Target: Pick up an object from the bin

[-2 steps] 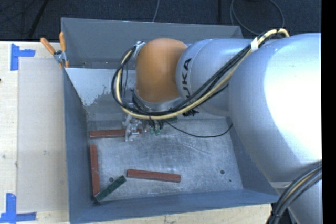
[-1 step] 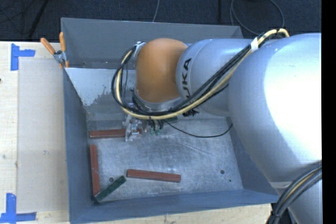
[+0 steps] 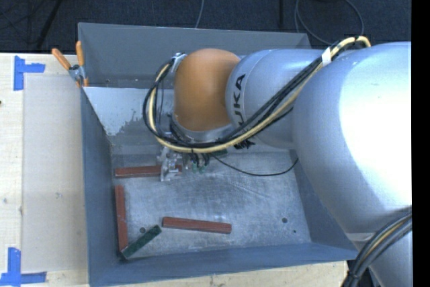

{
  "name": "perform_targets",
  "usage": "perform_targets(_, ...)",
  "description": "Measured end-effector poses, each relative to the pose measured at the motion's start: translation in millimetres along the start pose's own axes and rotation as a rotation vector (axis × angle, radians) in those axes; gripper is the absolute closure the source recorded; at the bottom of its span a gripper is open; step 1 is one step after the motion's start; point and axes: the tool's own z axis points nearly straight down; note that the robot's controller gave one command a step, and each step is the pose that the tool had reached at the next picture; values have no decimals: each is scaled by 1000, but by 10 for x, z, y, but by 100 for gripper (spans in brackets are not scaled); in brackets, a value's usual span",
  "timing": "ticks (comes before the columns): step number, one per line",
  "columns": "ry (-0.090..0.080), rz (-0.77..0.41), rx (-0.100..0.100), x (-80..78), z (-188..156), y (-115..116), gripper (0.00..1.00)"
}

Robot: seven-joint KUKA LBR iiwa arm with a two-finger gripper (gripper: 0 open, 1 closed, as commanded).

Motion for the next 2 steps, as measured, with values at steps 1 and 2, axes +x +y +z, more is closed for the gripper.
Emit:
perform_targets(1,0,0,0,-1,-41,-2,100)
perform_targets(2,5,1,1,11,-110,-5,100)
